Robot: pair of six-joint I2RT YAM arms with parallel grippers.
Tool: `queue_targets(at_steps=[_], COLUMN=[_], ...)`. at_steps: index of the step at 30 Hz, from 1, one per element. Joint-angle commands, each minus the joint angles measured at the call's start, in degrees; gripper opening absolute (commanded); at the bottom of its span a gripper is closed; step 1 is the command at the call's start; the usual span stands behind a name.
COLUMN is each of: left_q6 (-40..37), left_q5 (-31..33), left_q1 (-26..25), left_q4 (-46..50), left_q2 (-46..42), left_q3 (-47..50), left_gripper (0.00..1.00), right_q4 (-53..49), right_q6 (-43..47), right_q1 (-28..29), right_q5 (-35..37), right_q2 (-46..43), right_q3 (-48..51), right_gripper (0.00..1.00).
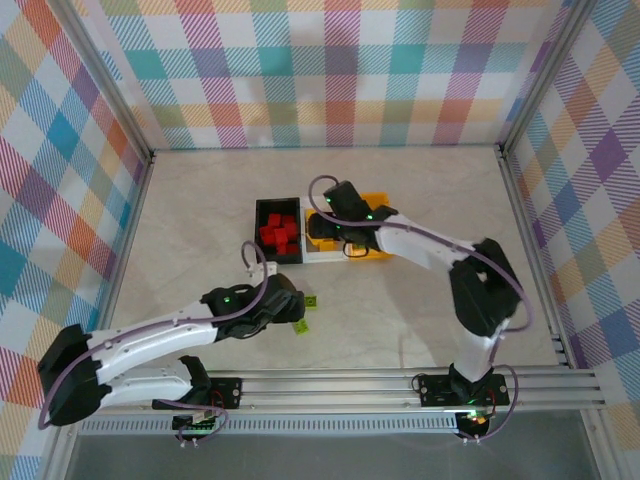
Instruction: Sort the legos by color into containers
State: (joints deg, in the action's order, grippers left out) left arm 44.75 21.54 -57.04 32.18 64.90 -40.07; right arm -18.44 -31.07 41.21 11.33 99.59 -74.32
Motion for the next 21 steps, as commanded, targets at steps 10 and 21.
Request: queue_targets(at_steps=[10,21], left_q6=[-9.5,-8.14], left_q5=[-3.53,-3.74], left_q1=[-0.97,-1.5], left_q4=[-8.6,-7.62], left_q2=[24.72,31.57], left_q3=[-12.47,-12.3], left_gripper=[0.82,0.53], right_q4=[-0.43,-4.24], right_q6=[-5.79,-7.25], right_q1=[0.17,0.17], right_q5=[1.9,4.46], right_q2=[-36.6,-47.28], right_q3=[29.95,36.02], right_gripper=[0.84,0.86])
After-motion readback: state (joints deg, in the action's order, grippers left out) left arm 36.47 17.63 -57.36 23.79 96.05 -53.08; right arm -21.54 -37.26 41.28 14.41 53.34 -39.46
